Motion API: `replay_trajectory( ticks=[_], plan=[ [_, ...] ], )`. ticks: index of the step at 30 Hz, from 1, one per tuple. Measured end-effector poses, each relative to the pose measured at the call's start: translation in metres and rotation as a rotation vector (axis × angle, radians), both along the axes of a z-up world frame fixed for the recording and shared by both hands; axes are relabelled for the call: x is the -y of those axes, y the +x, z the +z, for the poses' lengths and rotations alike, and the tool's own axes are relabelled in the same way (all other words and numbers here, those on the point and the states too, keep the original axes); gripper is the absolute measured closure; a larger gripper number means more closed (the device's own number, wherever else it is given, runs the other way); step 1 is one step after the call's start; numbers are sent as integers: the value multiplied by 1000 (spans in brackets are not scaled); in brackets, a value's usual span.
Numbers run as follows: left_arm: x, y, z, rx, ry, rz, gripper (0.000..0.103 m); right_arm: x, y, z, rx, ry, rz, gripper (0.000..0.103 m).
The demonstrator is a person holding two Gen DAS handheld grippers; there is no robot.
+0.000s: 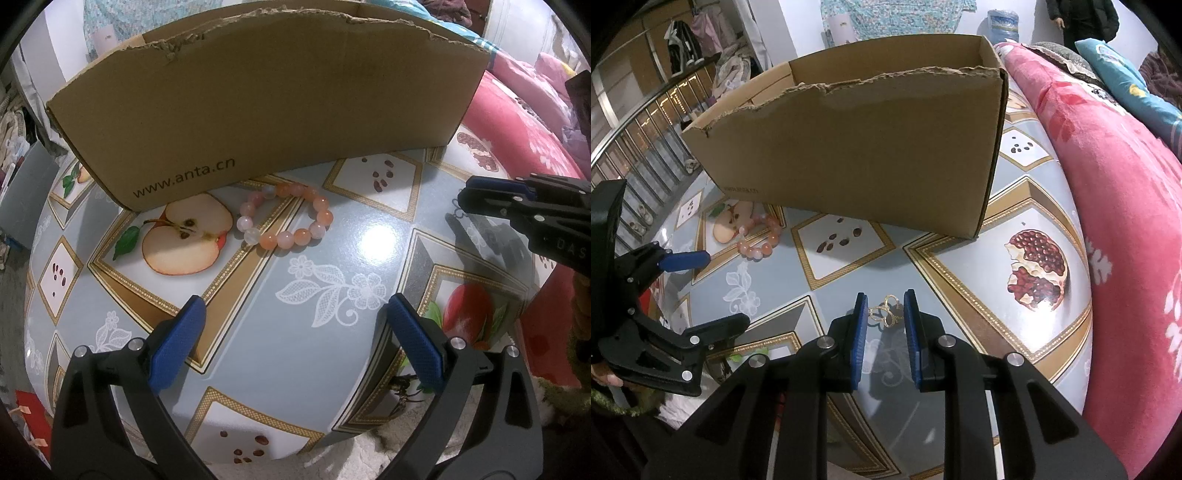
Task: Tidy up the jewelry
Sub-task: 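Move the left gripper above the pink bead bracelet, then grasp the pink bead bracelet with the left gripper while the right gripper grasps a gold knot charm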
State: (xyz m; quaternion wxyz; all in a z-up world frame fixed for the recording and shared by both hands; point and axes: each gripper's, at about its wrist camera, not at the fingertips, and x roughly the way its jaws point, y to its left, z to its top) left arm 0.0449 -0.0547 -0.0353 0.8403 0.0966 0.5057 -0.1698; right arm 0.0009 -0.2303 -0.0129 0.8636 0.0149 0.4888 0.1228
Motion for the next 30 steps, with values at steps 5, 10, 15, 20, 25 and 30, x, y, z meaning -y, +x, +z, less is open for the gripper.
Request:
replay_trajectory(
  ticks=[5, 10, 15, 20, 25, 30],
  plan=[
    [-10, -1, 4, 43, -54, -11, 8, -1, 0, 0, 0, 4, -5, 83],
    [-18, -1, 16, 120, -122, -25, 8, -1, 0, -1, 1, 9, -11, 83],
    [-6, 0, 31, 201, -154, -117, 21, 2, -1, 0, 3, 17, -19, 83],
    [10, 8, 28, 193, -136, -175, 44, 5, -2, 0, 8, 31, -28, 83],
    [17, 13, 22, 181, -112, -210, 57, 8, -3, 0, 10, 40, -41, 83],
    [16, 18, 17, 162, -88, -212, 61, 10, -3, 0, 10, 44, -46, 83]
  ],
)
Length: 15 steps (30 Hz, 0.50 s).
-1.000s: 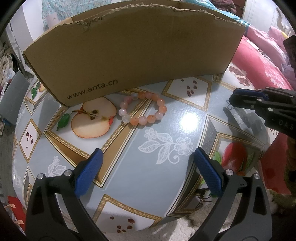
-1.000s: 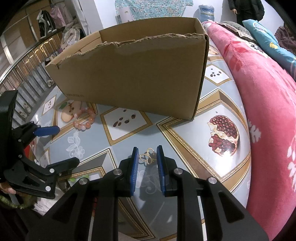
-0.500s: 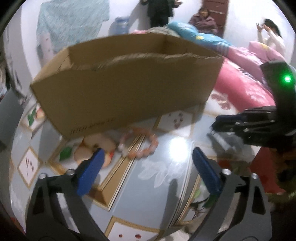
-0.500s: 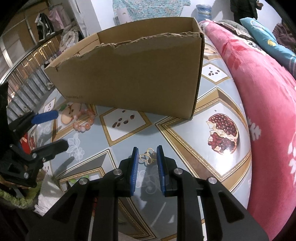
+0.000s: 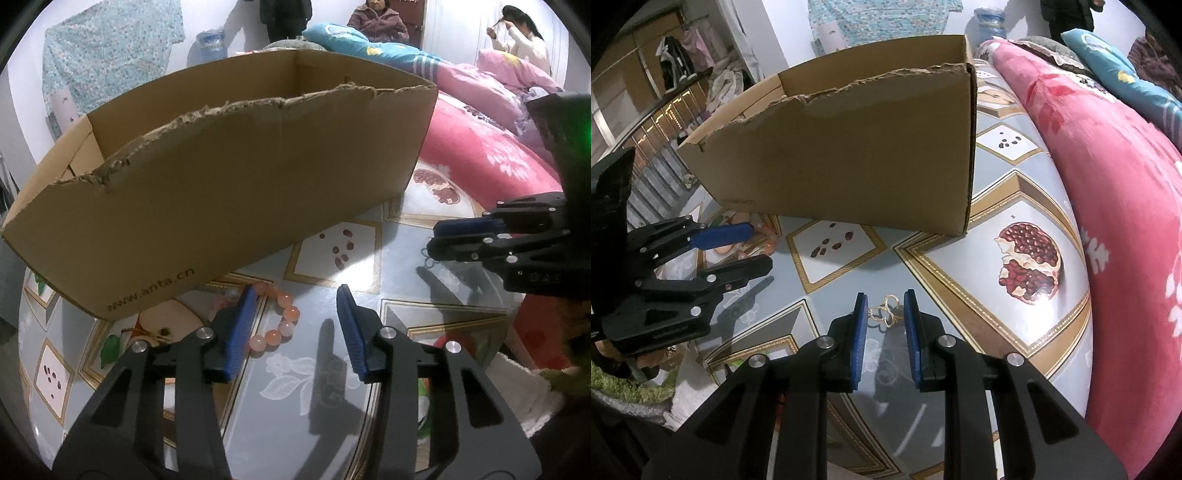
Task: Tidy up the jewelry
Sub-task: 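Grasp the pink bead bracelet with the left gripper while the right gripper grasps a gold knot charm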
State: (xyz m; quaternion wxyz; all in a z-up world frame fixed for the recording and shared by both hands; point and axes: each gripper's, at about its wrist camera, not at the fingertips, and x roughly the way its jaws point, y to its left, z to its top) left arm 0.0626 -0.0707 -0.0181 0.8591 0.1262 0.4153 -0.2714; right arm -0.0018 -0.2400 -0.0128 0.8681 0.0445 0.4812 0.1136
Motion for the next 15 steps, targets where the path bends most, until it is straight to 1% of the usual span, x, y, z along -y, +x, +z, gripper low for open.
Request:
replay_trajectory(
  ticks=[5, 8, 11, 12, 13, 15],
  plan=[
    [-2, 4, -7, -24, 18, 14, 67, 0, 0, -1, 0, 4, -3, 83],
    [-4, 6, -12, -32, 25, 30, 72, -1, 1, -1, 0, 4, -2, 83],
    [-8, 7, -12, -25, 25, 50, 83, -1, 0, -2, -2, 5, -3, 83],
    [-10, 7, -12, -21, 25, 59, 90, -1, 0, -2, -1, 5, -3, 83],
    [-11, 8, -12, -21, 22, 63, 94, -1, 0, -1, 0, 6, -2, 83],
    [-16, 9, -12, -37, 2, 74, 94, -1, 0, -1, 4, 8, -2, 83]
  ],
)
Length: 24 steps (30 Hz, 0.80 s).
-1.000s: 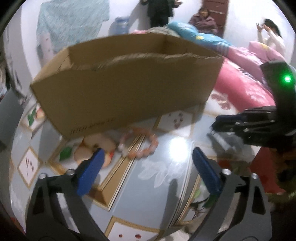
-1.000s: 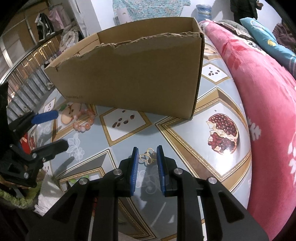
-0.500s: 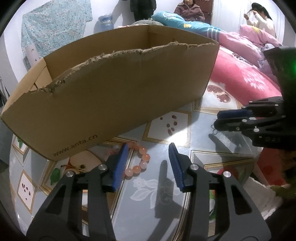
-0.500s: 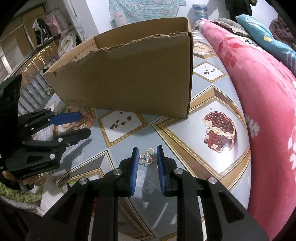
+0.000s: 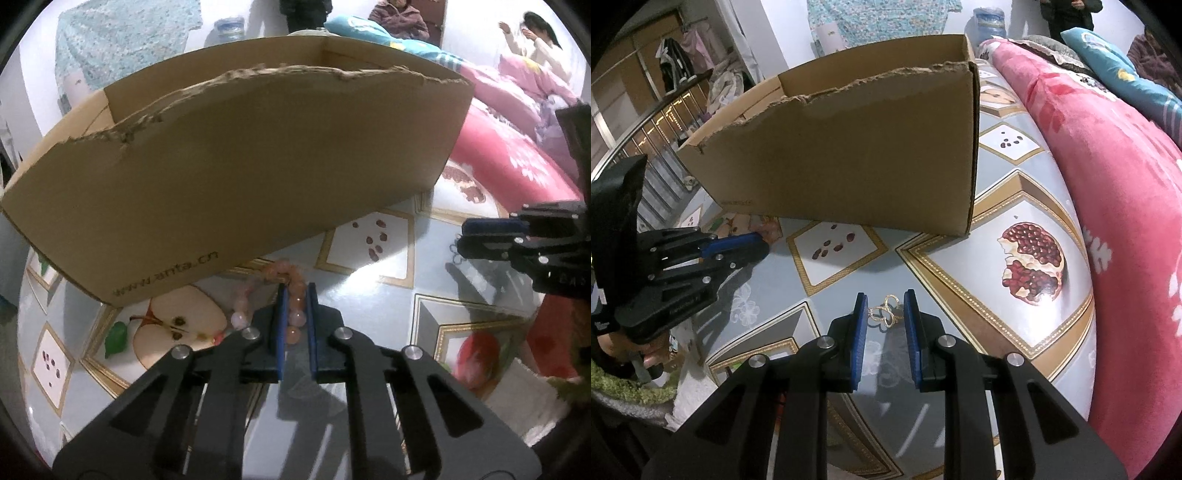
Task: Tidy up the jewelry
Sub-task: 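Grasp the pink bead bracelet with the left gripper while the right gripper grasps a gold knot charm, then carry both pieces over the box and open both grippers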
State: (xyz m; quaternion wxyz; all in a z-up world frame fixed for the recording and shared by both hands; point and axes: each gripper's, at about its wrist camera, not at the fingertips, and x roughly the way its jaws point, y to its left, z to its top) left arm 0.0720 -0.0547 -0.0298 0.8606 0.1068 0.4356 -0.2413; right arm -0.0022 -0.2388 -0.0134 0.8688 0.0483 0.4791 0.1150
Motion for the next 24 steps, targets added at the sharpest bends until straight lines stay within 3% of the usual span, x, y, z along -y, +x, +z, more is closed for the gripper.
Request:
replay_trajectory(
  ticks=[8, 14, 24],
  plan=[
    [-27, -7, 29, -37, -150, 46, 95, 5, -1, 23, 24, 95, 4, 83],
    [-48, -10, 57, -59, -268, 66, 95, 10, 2, 57, 80, 180, 18, 83],
    [-62, -17, 133, -14, -494, -28, 95, 6, 25, 130, 215, 216, 107, 83]
  ],
)
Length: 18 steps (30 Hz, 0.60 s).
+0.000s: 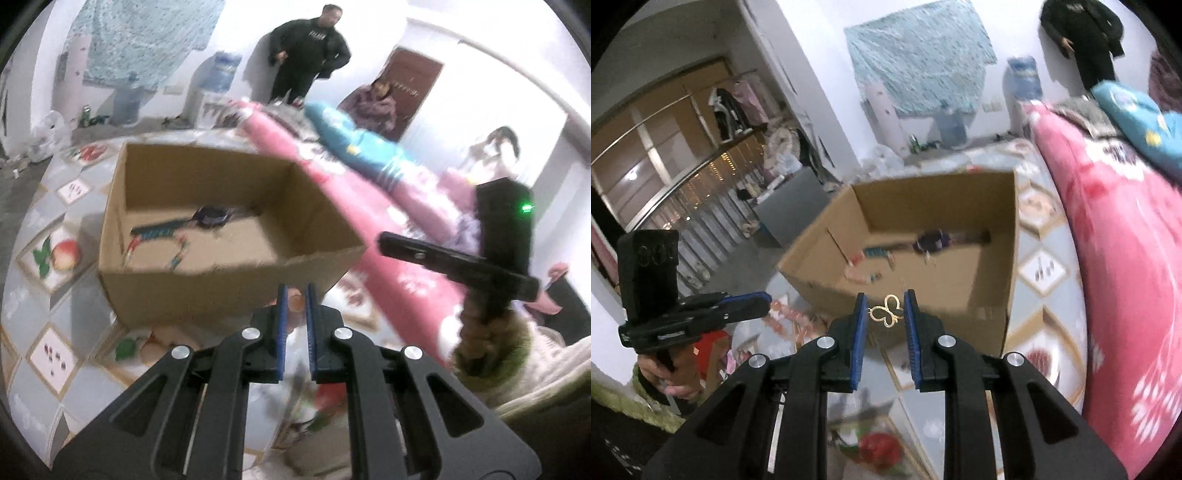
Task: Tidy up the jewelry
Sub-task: 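Carry both pieces over the box and open both grippers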
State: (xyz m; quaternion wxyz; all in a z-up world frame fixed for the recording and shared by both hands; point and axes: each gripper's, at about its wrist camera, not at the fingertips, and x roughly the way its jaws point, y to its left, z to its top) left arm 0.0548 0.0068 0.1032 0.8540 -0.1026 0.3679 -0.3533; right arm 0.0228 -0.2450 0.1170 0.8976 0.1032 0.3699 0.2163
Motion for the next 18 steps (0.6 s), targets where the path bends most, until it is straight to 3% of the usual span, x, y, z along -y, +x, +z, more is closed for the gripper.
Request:
replay_trajectory(
  ticks=[4, 7, 12, 18],
  plan=[
    [1, 15, 24, 40, -39, -1, 95, -5, 31, 14, -4, -30, 47, 83],
    [3, 32, 31, 57, -25, 16, 95, -11, 70, 11, -69, -97, 91, 83],
    [10, 78, 15, -1, 21, 66, 95, -24, 126, -10, -196, -242, 136, 83],
    [14, 105, -7, -50, 54, 88, 95, -35, 174, -44, -305, -402, 169, 83]
  ],
)
